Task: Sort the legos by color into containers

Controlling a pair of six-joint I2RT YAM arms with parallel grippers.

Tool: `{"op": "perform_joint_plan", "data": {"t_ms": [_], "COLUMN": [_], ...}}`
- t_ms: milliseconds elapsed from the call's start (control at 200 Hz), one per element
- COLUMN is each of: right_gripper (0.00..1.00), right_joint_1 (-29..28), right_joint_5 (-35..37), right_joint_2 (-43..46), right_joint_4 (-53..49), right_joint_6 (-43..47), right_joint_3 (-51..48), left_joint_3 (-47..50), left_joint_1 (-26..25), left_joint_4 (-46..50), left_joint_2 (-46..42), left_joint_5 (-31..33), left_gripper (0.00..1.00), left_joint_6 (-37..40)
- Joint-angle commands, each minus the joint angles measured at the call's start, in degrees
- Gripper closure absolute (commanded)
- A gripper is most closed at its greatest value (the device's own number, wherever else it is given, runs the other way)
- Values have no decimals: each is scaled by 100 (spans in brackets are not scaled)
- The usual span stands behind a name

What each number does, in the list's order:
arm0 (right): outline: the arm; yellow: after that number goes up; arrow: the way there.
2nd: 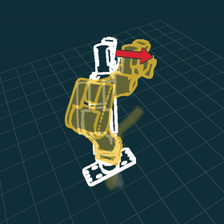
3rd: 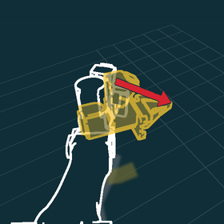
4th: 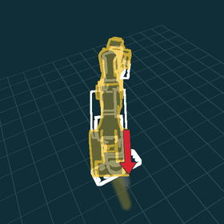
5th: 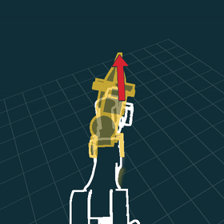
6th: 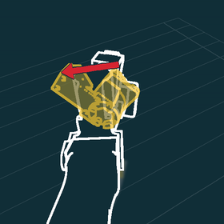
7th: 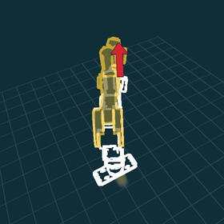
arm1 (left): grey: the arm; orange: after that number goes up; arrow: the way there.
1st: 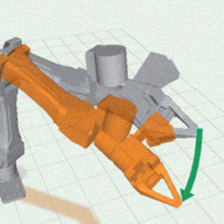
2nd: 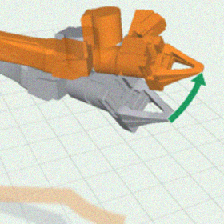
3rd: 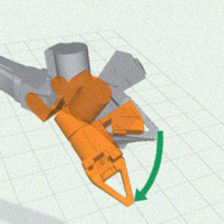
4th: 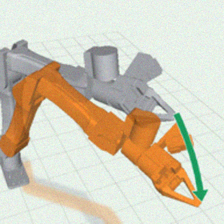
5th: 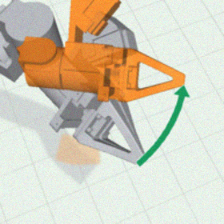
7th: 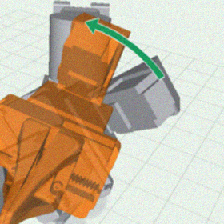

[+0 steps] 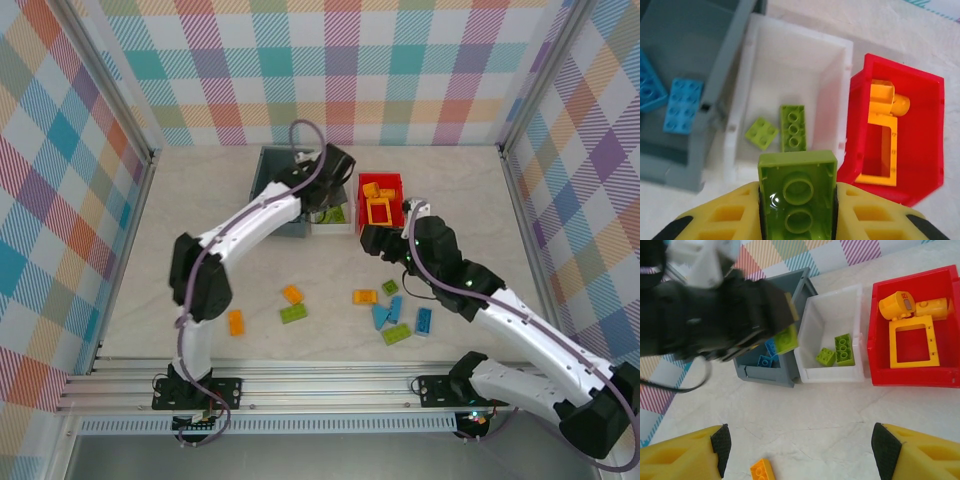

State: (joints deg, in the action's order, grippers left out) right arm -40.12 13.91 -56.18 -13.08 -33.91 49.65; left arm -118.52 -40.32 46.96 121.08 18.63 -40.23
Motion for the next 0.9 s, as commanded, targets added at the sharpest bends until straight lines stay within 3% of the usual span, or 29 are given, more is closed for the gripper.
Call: {"op": "perform_joint_plan", "data": {"t_ms": [0, 110, 290, 475, 615, 790, 895], "right_gripper": [23, 23, 23, 22, 21, 22, 24], "right_joint_1": [74, 80, 84, 93, 101, 96, -67], "right_joint_5": [-330, -352, -397, -348, -327, -498, -836], "right_joint_2": [-68, -33, 90, 284, 399, 401, -80], "right_joint_4": [493, 607, 591, 409, 154, -308, -648], "right_joint_6": [-206, -252, -273, -353, -290, 37, 423], "right_joint_3": [188, 121, -87, -341, -422, -420, -199], "left_joint_3": [-1126, -1859, -1912, -1919, -1921, -1850, -1316], "left_joint_1": [83, 227, 364, 376, 358, 231, 130], "left_joint_4": [779, 918, 550, 589, 684, 830, 859], "left_joint_2": [792, 1519, 1911, 2024, 1800, 1050, 188], "left_joint_5": [283, 329, 300, 72, 2, 28, 208], "left_gripper": [68, 68, 65, 48, 39, 39, 39], "left_joint_6": [628, 657, 676, 708, 688, 660, 471]}}
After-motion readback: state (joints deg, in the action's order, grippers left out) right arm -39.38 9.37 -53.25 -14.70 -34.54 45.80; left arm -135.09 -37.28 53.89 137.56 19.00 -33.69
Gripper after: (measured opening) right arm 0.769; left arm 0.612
